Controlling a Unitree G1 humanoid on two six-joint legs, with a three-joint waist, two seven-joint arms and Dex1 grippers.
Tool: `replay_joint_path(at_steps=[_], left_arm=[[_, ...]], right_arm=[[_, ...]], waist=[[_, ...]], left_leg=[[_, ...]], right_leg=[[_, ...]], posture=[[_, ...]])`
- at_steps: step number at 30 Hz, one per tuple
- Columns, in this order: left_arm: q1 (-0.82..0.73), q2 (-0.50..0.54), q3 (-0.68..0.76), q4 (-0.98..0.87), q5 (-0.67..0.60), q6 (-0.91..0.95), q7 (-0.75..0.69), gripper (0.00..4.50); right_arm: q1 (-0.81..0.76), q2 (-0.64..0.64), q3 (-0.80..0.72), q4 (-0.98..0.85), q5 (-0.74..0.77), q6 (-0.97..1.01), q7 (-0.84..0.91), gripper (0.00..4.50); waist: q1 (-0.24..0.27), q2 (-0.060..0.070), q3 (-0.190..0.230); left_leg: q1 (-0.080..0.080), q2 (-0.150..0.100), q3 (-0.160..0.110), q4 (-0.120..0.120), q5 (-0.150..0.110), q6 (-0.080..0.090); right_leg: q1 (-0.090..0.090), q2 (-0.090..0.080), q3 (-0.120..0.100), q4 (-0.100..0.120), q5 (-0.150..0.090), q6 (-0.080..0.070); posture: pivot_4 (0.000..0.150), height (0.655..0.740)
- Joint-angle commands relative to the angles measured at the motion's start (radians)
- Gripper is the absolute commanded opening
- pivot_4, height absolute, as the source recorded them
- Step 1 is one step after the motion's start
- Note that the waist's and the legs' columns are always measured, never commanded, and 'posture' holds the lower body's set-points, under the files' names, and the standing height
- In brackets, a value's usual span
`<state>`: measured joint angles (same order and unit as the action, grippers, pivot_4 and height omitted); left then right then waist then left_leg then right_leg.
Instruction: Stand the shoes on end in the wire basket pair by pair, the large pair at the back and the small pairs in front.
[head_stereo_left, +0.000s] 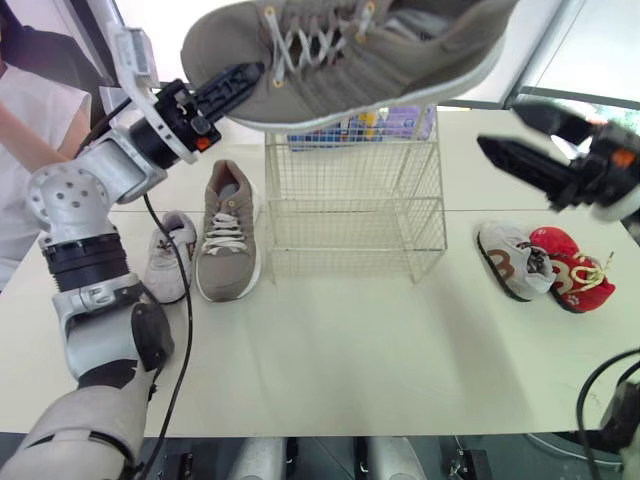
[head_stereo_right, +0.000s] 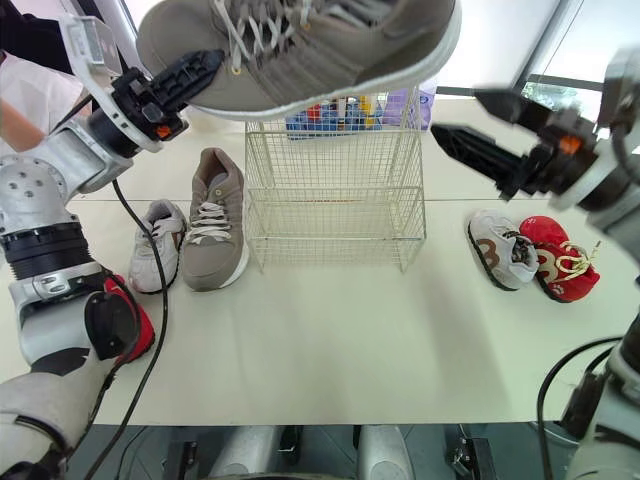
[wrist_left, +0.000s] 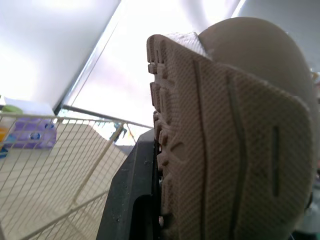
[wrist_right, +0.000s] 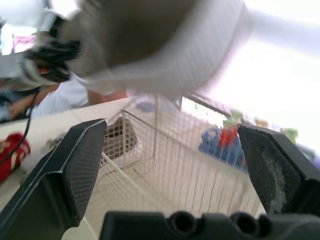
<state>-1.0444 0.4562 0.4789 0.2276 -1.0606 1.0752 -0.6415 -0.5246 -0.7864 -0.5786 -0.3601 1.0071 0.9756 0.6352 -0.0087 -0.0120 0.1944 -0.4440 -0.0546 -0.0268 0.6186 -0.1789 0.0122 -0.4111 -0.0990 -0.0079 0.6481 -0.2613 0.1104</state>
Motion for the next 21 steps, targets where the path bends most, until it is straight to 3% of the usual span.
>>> replay_joint_path(at_steps=[1, 4, 7, 21], left_arm=[[-0.02, -0.021, 0.052, -0.054, -0.092, -0.011, 0.045, 0.63], [-0.012, -0.058, 0.046, -0.067, -0.124, -0.014, 0.081, 0.63], [-0.002, -0.079, 0.044, -0.078, -0.151, -0.011, 0.112, 0.63], [0.087, -0.11, 0.019, -0.14, -0.21, -0.025, 0.193, 0.63]], right_arm=[[0.024, 0.089, -0.022, -0.053, 0.11, -0.001, -0.122, 4.47], [-0.038, 0.26, 0.1, -0.069, 0.139, -0.053, -0.222, 4.47], [-0.118, 0.349, 0.17, -0.047, 0.123, -0.099, -0.269, 4.47], [-0.317, 0.41, 0.225, 0.062, 0.159, -0.213, -0.306, 4.47]], waist=[[-0.003, 0.0, 0.0], [-0.009, 0.0, 0.0], [-0.007, 0.001, 0.0], [-0.003, 0.001, 0.0]], left_leg=[[0.0, 0.0, 0.0, 0.0, 0.0, 0.0], [0.001, 0.001, 0.0, 0.001, 0.0, 0.0], [0.001, 0.001, 0.0, 0.004, 0.001, -0.001], [0.001, 0.0, 0.0, 0.007, 0.0, 0.001]], right_leg=[[0.0, 0.0, 0.0, 0.001, 0.0, 0.0], [0.0, 0.002, 0.0, 0.002, 0.0, -0.001], [0.0, 0.002, 0.001, 0.006, 0.001, -0.001], [0.001, 0.003, 0.0, 0.004, 0.002, 0.001]], posture=[[0.15, 0.7347], [0.15, 0.7347], [0.15, 0.7347], [0.15, 0.7347]])
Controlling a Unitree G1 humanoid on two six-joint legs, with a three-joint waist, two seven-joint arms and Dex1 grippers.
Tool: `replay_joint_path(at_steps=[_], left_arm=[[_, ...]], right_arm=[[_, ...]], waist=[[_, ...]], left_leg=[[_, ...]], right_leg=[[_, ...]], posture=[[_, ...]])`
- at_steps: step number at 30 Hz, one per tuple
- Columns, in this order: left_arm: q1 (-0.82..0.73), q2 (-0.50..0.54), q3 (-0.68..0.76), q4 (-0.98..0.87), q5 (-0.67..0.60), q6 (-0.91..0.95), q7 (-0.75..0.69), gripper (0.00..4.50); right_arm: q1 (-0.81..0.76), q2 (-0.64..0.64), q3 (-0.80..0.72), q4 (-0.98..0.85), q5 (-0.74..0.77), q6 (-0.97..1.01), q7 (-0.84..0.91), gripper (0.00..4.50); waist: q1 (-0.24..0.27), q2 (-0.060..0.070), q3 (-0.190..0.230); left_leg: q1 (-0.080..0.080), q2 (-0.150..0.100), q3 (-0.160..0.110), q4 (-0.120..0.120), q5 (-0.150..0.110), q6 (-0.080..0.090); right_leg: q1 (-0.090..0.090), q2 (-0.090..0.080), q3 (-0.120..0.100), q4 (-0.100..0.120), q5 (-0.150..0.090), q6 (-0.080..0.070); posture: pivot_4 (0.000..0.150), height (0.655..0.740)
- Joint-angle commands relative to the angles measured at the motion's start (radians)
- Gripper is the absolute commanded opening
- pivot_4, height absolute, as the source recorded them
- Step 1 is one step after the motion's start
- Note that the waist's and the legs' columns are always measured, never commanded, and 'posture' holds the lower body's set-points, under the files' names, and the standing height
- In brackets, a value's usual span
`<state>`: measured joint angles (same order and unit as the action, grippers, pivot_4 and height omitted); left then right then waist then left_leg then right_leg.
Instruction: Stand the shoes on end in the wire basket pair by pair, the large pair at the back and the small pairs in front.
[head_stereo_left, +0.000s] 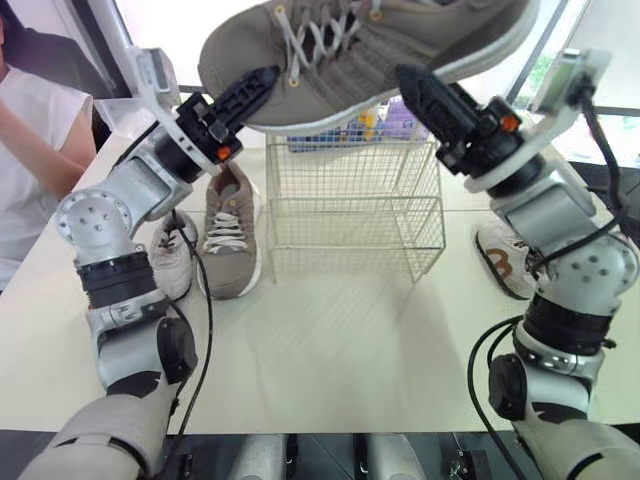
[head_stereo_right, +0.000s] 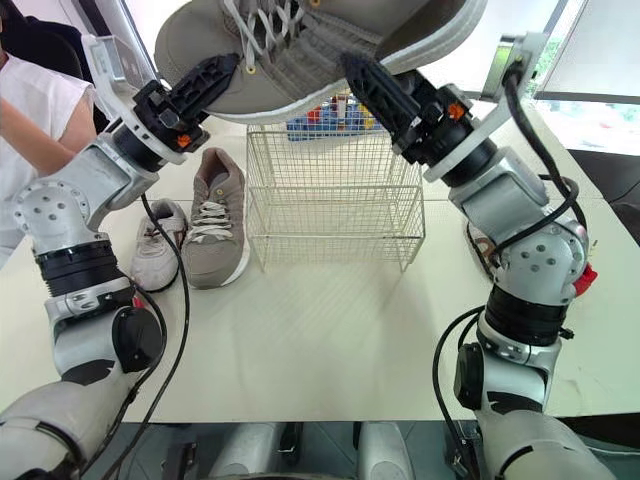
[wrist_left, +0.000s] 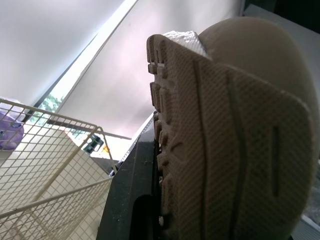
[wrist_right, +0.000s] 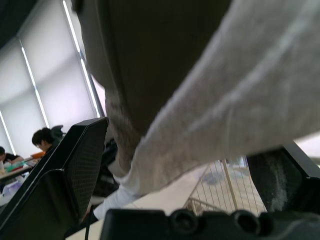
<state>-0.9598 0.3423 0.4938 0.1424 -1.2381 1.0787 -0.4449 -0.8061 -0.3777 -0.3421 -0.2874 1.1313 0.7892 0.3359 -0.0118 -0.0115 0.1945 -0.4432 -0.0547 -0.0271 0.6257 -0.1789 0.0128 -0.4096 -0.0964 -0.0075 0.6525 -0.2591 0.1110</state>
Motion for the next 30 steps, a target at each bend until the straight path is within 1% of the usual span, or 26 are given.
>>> replay_joint_path(at_steps=[1, 8, 11, 13, 14, 15, 17, 19, 20, 21, 24, 25, 28, 30], left_arm=[[0.011, 0.003, -0.002, -0.06, -0.029, -0.031, -0.003, 0.63], [0.039, -0.009, -0.025, -0.088, -0.045, -0.047, 0.007, 0.63], [0.046, -0.012, -0.035, -0.103, -0.05, -0.047, 0.02, 0.63], [0.053, -0.003, -0.046, -0.113, -0.055, -0.034, 0.022, 0.63], [0.057, 0.001, -0.051, -0.118, -0.059, -0.027, 0.021, 0.63], [0.06, 0.004, -0.054, -0.123, -0.063, -0.022, 0.022, 0.63], [0.068, 0.019, -0.064, -0.136, -0.067, -0.007, 0.018, 0.63], [0.075, 0.038, -0.068, -0.146, -0.081, 0.01, 0.009, 1.67], [0.075, 0.048, -0.068, -0.146, -0.089, 0.016, 0.004, 2.04], [0.076, 0.06, -0.072, -0.148, -0.089, 0.021, -0.004, 2.53], [0.088, 0.13, -0.102, -0.171, -0.043, 0.016, -0.069, 4.18], [0.095, 0.16, -0.115, -0.177, -0.025, 0.012, -0.102, 4.45], [0.122, 0.244, -0.15, -0.18, 0.036, -0.011, -0.199, 4.45], [0.139, 0.292, -0.166, -0.17, 0.077, -0.032, -0.255, 4.45]], right_arm=[[-0.044, 0.001, -0.012, -0.009, 0.044, -0.028, -0.008, 4.47], [-0.072, 0.01, 0.017, 0.001, 0.054, -0.035, -0.008, 4.47], [-0.08, 0.019, 0.031, 0.02, 0.037, -0.049, -0.009, 3.67], [-0.085, 0.02, 0.035, 0.027, 0.035, -0.056, -0.008, 2.79], [-0.089, 0.02, 0.036, 0.029, 0.035, -0.059, -0.008, 2.41], [-0.092, 0.02, 0.036, 0.031, 0.036, -0.061, -0.009, 2.16], [-0.101, 0.018, 0.036, 0.034, 0.037, -0.063, -0.012, 1.94], [-0.112, 0.01, 0.037, 0.038, 0.038, -0.06, -0.009, 1.92], [-0.119, 0.005, 0.036, 0.041, 0.04, -0.057, -0.009, 1.92], [-0.126, -0.002, 0.036, 0.046, 0.04, -0.053, -0.008, 1.92], [-0.183, -0.061, 0.045, 0.08, 0.028, -0.03, 0.052, 1.9], [-0.209, -0.092, 0.049, 0.102, 0.019, -0.023, 0.088, 1.9], [-0.295, -0.193, 0.066, 0.21, -0.04, -0.028, 0.22, 1.9], [-0.366, -0.266, 0.101, 0.32, -0.126, -0.061, 0.33, 1.9]], waist=[[-0.001, 0.0, 0.0], [0.0, 0.0, 0.0], [0.0, 0.0, 0.0], [0.001, 0.0, 0.0], [0.0, 0.0, 0.0], [0.0, 0.0, 0.0], [0.0, 0.0, 0.0], [-0.002, 0.0, 0.0], [-0.001, 0.0, 0.0], [-0.001, 0.0, 0.0], [-0.002, 0.001, 0.0], [-0.003, 0.001, 0.0], [-0.003, 0.001, 0.0], [-0.003, 0.001, 0.0]], left_leg=[[0.0, 0.0, 0.0, 0.0, 0.0, 0.0], [0.0, 0.0, 0.0, 0.0, 0.0, 0.0], [0.0, 0.0, 0.0, 0.0, 0.0, 0.0], [0.0, 0.0, 0.0, 0.0, 0.0, 0.0], [0.0, 0.0, 0.0, 0.0, 0.0, 0.0], [0.0, 0.0, 0.0, 0.0, 0.0, 0.0], [0.0, 0.0, 0.0, -0.001, 0.0, 0.0], [0.0, 0.0, 0.0, -0.001, 0.0, 0.0], [0.0, 0.0, 0.0, -0.001, 0.0, 0.0], [0.0, 0.0, 0.0, -0.001, 0.0, 0.0], [0.0, 0.0, 0.0, -0.001, 0.0, 0.0], [-0.001, 0.0, 0.0, -0.002, 0.0, 0.0], [-0.001, 0.0, 0.0, -0.004, 0.0, 0.0], [0.0, 0.0, 0.001, -0.005, 0.0, 0.0]], right_leg=[[0.0, 0.0, 0.0, 0.0, 0.0, 0.0], [0.0, 0.0, 0.0, 0.0, 0.0, 0.0], [0.0, 0.0, 0.0, 0.0, 0.0, 0.0], [0.0, 0.0, 0.0, -0.001, 0.0, 0.0], [0.0, 0.0, 0.0, -0.001, 0.0, 0.0], [0.0, 0.0, 0.0, -0.001, 0.0, 0.0], [0.0, 0.0, 0.0, -0.001, 0.0, 0.0], [0.0, 0.0, 0.0, -0.001, 0.0, 0.0], [0.0, 0.0, 0.0, -0.001, 0.0, 0.0], [0.0, 0.0, 0.0, -0.001, 0.0, 0.0], [-0.001, 0.0, 0.0, -0.002, 0.0, -0.001], [-0.001, 0.0, 0.0, -0.002, 0.0, -0.001], [-0.001, 0.0, 0.0, -0.004, -0.002, -0.004], [-0.001, 0.0, 0.0, -0.006, -0.002, -0.004]], posture=[[0.15, 0.7347], [0.15, 0.7347], [0.15, 0.7347], [0.15, 0.7347], [0.15, 0.7347], [0.15, 0.7347], [0.15, 0.7347], [0.15, 0.7347], [0.15, 0.7347], [0.15, 0.7347], [0.15, 0.7347], [0.15, 0.7347], [0.15, 0.7347], [0.15, 0.7347]])
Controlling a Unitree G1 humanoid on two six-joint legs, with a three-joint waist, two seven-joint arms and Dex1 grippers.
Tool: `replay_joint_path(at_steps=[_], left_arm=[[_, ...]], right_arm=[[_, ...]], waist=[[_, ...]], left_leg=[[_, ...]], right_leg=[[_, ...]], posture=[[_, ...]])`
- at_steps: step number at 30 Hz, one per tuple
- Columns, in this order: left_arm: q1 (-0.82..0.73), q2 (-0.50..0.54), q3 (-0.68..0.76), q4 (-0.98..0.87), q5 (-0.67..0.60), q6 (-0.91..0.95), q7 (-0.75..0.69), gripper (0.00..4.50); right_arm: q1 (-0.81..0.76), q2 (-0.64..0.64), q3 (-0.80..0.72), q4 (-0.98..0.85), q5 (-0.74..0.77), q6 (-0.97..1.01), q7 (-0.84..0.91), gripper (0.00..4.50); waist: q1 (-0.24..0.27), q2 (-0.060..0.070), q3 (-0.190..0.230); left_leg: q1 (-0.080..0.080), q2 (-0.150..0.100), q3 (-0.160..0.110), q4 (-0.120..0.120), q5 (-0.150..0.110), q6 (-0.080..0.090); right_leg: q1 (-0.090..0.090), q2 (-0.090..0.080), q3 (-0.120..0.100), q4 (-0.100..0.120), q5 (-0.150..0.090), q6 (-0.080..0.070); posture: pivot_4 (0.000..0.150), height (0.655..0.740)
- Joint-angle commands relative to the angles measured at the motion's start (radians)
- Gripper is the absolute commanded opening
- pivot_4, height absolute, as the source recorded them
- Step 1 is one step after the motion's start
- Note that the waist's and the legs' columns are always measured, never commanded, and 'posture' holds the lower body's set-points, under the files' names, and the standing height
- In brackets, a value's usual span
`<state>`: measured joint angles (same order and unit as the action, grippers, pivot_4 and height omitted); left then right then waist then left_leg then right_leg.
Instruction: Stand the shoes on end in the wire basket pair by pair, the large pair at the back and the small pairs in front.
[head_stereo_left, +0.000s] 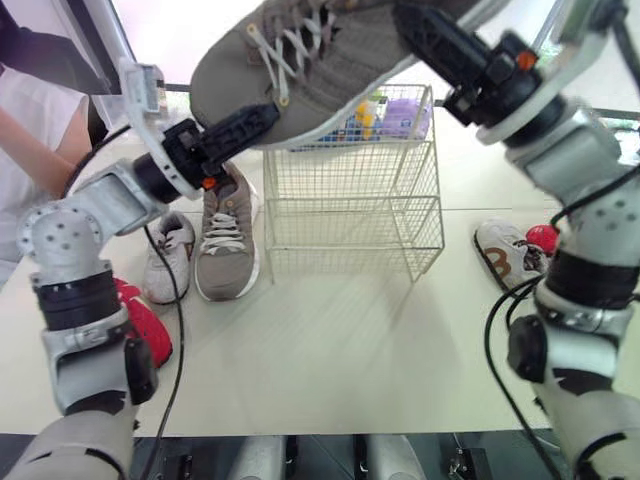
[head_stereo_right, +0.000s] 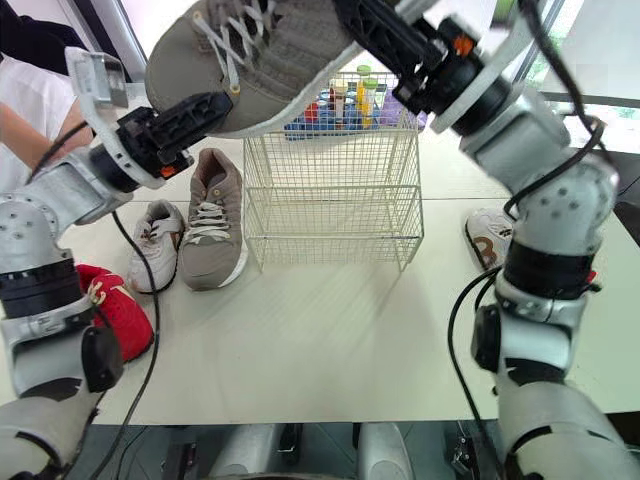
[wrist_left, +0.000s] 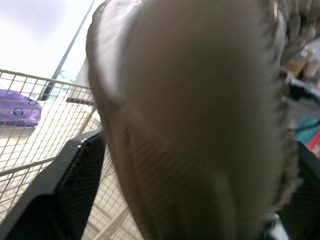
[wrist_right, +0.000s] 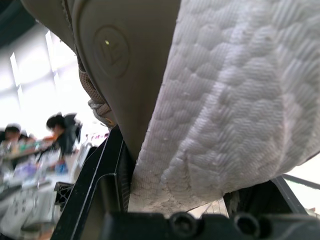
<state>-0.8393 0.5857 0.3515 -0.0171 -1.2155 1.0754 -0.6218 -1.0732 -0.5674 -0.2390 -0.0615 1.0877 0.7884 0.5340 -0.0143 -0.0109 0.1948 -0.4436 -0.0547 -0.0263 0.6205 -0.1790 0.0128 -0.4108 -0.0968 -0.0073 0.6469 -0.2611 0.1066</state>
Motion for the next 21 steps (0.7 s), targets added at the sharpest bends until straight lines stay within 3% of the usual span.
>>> replay_joint_path(at_steps=[1, 5, 11, 21], left_arm=[[0.026, 0.066, -0.032, -0.007, 0.073, -0.039, -0.101, 4.45], [0.055, 0.104, -0.038, -0.012, 0.123, -0.072, -0.149, 4.45], [0.092, 0.098, -0.021, -0.052, 0.14, -0.1, -0.146, 4.45], [0.104, 0.086, -0.021, -0.086, 0.141, -0.118, -0.125, 4.45]], right_arm=[[-0.131, -0.103, 0.015, 0.146, -0.121, -0.08, 0.185, 1.9], [-0.317, -0.189, 0.106, 0.452, -0.328, -0.237, 0.418, 1.9], [-0.54, -0.198, 0.232, 0.876, -0.636, -0.583, 0.658, 1.9], [-0.634, -0.169, 0.273, 1.188, -0.875, -0.88, 0.826, 1.9]], waist=[[0.0, 0.0, 0.0], [0.001, 0.0, 0.0], [-0.005, 0.0, 0.0], [-0.004, 0.0, 0.001]], left_leg=[[0.0, 0.0, 0.001, -0.001, 0.0, 0.0], [-0.001, 0.0, 0.002, -0.003, 0.0, 0.0], [-0.001, 0.0, 0.003, -0.009, 0.0, -0.001], [-0.011, 0.0, 0.005, -0.009, 0.003, -0.007]], right_leg=[[0.0, 0.0, 0.0, 0.0, 0.0, 0.0], [-0.001, -0.001, 0.001, -0.002, 0.0, 0.0], [-0.003, -0.001, 0.002, -0.007, 0.002, 0.003], [-0.016, 0.0, 0.002, 0.0, 0.002, 0.004]], posture=[[0.15, 0.7347], [0.15, 0.7347], [0.15, 0.7347], [0.15, 0.7347]])
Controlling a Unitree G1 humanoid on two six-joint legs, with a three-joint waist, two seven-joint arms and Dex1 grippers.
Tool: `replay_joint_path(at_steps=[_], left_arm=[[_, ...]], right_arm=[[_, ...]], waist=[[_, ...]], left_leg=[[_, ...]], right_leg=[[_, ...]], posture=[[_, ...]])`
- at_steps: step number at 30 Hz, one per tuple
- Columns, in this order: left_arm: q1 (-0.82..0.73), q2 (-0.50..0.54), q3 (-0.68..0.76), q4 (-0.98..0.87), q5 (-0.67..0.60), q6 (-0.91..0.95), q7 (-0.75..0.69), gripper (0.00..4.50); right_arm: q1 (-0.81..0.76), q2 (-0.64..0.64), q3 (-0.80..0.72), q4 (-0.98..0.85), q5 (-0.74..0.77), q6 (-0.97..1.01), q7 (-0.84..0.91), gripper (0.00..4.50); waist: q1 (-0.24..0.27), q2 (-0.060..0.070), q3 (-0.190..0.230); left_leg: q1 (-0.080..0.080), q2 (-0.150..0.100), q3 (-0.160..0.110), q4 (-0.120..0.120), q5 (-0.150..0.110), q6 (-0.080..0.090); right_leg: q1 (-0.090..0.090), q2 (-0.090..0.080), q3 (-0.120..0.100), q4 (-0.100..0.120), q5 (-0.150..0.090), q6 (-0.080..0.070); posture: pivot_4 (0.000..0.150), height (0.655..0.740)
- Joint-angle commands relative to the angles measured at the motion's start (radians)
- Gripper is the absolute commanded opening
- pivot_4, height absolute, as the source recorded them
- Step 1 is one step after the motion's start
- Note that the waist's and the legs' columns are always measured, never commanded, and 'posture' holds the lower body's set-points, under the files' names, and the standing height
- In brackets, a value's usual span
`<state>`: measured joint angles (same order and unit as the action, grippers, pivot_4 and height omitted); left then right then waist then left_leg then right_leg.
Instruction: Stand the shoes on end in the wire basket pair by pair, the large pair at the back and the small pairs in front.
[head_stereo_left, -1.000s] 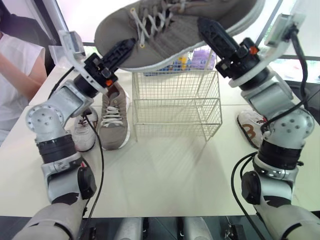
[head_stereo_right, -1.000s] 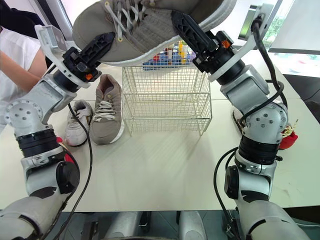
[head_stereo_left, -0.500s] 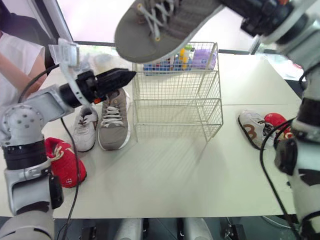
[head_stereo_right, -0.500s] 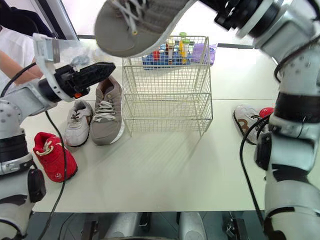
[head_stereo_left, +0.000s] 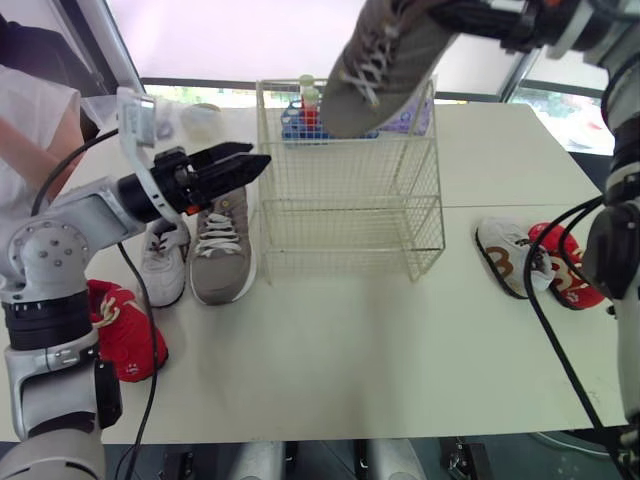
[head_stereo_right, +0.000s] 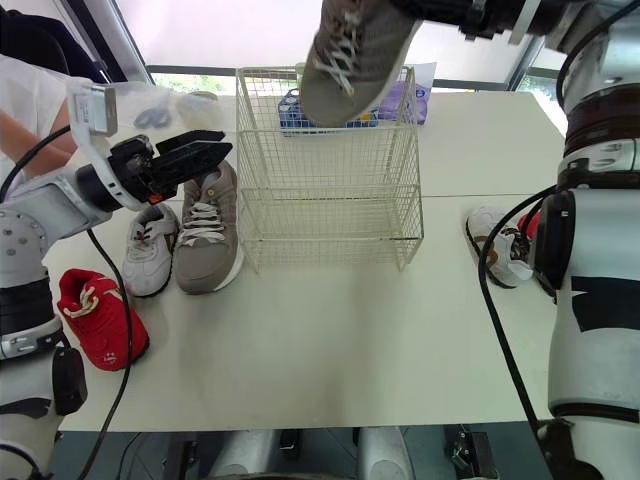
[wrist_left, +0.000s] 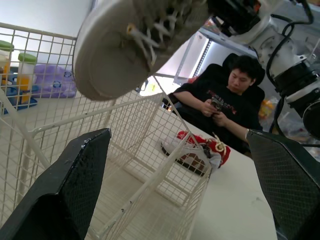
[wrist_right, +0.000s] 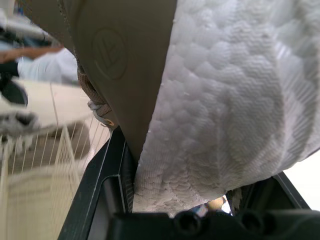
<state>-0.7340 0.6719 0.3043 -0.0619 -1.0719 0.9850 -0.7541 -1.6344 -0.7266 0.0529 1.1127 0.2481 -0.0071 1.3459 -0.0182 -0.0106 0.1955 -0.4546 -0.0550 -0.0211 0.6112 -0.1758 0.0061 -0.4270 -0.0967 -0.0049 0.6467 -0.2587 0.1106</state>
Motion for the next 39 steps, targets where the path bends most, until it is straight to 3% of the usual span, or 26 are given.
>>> replay_joint_path(at_steps=[1, 21, 24, 26, 39], left_arm=[[-0.002, -0.003, 0.025, -0.045, -0.003, -0.029, 0.01, 4.45], [-0.014, -0.028, 0.001, -0.053, 0.009, -0.055, 0.01, 4.45], [-0.017, -0.033, -0.001, -0.054, 0.014, -0.058, 0.012, 4.5], [-0.015, -0.036, -0.003, -0.059, 0.015, -0.06, 0.013, 4.5], [-0.002, -0.036, 0.0, -0.069, 0.021, -0.061, 0.013, 4.5]], right_arm=[[-0.072, -0.008, -0.018, 0.031, -0.055, -0.106, 0.014, 1.9], [-0.025, 0.015, -0.023, 0.159, -0.232, -0.157, 0.011, 1.9], [-0.022, 0.023, -0.027, 0.165, -0.246, -0.15, -0.032, 3.21], [-0.018, 0.023, -0.025, 0.165, -0.257, -0.152, -0.047, 4.33], [0.028, -0.049, -0.055, 0.086, -0.265, -0.157, -0.068, 4.42]], waist=[[0.0, 0.0, 0.0], [0.002, 0.0, 0.0], [0.001, 0.0, 0.0], [0.001, 0.0, 0.0], [-0.001, 0.0, 0.0]], left_leg=[[0.0, 0.0, 0.0, 0.0, 0.0, 0.0], [0.001, 0.0, -0.001, 0.002, 0.002, -0.002], [0.002, 0.0, -0.001, 0.002, 0.002, -0.002], [0.003, 0.0, -0.001, 0.002, 0.002, -0.002], [0.005, 0.0, 0.0, 0.002, 0.001, -0.001]], right_leg=[[0.0, 0.0, 0.0, 0.0, 0.0, 0.0], [0.001, 0.002, 0.0, 0.004, 0.001, -0.001], [0.001, 0.002, 0.0, 0.004, 0.001, -0.001], [0.001, 0.002, 0.0, 0.005, 0.001, -0.001], [0.002, 0.003, 0.001, 0.006, 0.001, -0.001]], posture=[[0.15, 0.7347], [0.15, 0.7347], [0.15, 0.7347], [0.15, 0.7347], [0.15, 0.7347]])
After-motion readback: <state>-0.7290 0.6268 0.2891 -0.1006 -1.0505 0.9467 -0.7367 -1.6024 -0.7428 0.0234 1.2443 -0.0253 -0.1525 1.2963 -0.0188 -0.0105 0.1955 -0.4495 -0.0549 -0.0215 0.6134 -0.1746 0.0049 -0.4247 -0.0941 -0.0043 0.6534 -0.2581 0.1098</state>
